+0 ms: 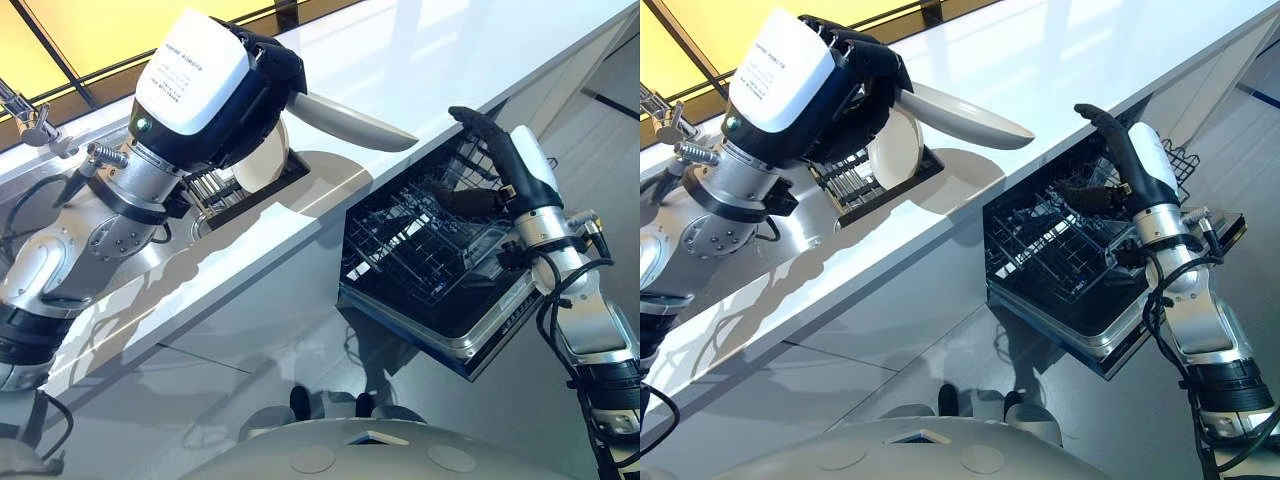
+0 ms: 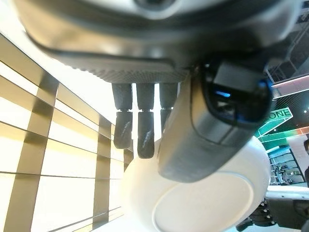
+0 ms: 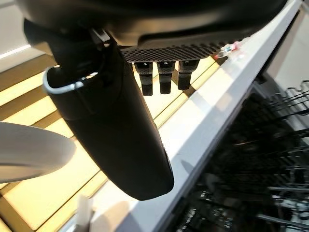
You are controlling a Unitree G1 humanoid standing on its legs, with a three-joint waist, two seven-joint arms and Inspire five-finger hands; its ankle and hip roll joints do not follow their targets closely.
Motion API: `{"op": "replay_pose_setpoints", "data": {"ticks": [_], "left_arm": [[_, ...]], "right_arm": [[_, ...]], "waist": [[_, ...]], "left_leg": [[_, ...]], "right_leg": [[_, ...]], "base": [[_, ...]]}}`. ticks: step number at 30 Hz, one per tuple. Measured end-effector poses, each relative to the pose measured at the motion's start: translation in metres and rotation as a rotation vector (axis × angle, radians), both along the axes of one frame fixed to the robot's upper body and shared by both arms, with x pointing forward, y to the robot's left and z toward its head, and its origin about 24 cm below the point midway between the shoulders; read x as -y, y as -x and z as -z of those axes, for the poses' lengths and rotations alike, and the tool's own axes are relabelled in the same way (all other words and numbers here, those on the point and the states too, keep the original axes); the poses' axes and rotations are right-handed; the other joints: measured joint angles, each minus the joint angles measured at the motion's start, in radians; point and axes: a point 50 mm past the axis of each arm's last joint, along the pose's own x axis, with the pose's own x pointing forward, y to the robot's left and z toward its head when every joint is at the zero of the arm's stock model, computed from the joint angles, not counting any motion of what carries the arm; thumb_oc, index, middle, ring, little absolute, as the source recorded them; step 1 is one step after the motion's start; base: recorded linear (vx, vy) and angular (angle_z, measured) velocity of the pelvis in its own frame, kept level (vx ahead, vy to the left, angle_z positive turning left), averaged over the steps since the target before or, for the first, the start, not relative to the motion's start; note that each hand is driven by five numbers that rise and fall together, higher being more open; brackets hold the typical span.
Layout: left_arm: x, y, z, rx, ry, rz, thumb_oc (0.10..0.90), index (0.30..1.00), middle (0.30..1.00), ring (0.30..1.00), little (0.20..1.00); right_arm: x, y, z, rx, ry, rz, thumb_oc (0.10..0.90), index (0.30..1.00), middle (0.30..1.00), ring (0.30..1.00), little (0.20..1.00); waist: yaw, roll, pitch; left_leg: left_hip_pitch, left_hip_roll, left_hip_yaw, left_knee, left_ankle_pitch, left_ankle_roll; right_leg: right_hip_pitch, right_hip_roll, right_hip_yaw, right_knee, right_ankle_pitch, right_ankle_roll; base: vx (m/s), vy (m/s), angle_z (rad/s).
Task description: Pick up plates and place into dishwasher.
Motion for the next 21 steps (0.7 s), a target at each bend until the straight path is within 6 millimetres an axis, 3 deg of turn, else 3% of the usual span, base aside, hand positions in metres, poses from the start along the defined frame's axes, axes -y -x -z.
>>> {"op": "replay_pose_setpoints", "data": {"ticks": [13,21], "left_arm": [[0.001,0.0,0.001,-0.001,0.007,0.003,0.1,0.3,0.3,0.3,0.2],[0.003,-0.001,0.005,-0.03,-0.009,0.01,0.1,0.3,0.3,0.3,0.2]], "right_arm": [[-0.009,-0.002,-0.005,-0.01,-0.019,-0.07,0.8,0.9,0.9,0.9,0.9],[-0.054,-0.01,-0.011,-0.1,-0.088,-0.353,0.8,0.9,0.9,0.9,0.9]], "waist": [[0.005,-0.002,0.001],[0.007,-0.002,0.001]], "left_leg": [[-0.003,0.0,-0.007,0.0,0.0,0.0],[-0.004,0.0,-0.008,0.0,0.0,0.0]], "right_leg": [[0.0,0.0,-0.005,0.0,0.0,0.0],[0.0,0.0,-0.007,0.0,0.0,0.0]], "base": [[0.0,-0.002,0.0],[0.0,0.0,0.0]]}}
